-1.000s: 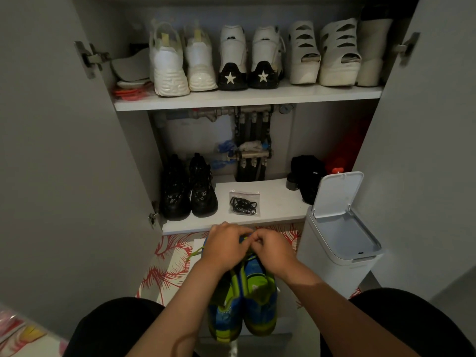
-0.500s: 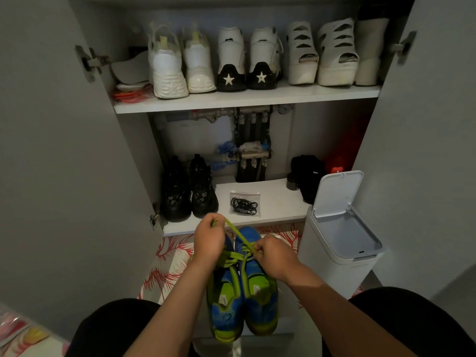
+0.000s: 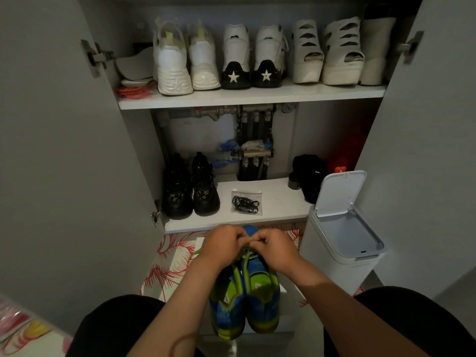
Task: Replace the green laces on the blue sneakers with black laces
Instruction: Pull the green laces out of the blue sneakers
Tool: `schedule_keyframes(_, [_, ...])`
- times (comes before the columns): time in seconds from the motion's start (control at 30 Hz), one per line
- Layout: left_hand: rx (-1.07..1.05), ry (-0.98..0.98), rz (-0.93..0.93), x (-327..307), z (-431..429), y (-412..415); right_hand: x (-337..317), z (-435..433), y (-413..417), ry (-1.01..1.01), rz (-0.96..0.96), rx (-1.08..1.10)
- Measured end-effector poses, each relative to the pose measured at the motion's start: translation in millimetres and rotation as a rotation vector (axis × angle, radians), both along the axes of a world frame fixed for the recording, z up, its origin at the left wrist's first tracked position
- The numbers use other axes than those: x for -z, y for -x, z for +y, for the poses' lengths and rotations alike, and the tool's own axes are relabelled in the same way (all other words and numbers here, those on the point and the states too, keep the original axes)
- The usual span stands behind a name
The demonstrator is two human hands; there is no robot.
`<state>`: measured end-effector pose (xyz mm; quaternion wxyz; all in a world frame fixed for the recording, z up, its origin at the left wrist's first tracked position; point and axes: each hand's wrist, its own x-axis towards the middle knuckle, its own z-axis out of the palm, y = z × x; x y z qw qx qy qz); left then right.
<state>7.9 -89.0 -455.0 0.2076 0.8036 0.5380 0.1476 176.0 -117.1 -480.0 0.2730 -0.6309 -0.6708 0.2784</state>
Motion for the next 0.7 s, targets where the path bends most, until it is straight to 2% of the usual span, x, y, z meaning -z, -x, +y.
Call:
schedule_keyframes(0.07, [-0.046,-0.033,0.025,-2,1,1,2,-1,1,0.017,0.009,0.005])
schedule_keyframes(0.2, [-0.136,-0.078,-0.045,-3,-2,0,5,-1,-2,0.076,-0.061,0.025])
schedule_keyframes(0.4, [-0.168,-0.128,-0.080,4,-4,-1,8,1,-3,0.083,-0.160,0.015])
schedule_keyframes(0.57, [-0.392,-0.052,-0.023,-3,7,15,3,5,1,-0.025,-0.051,0.022])
schedule_keyframes(0.7, [-0.586,-0.131,-0.289,-8,13,24,5,3,-4,0.036,-0.182,0.000])
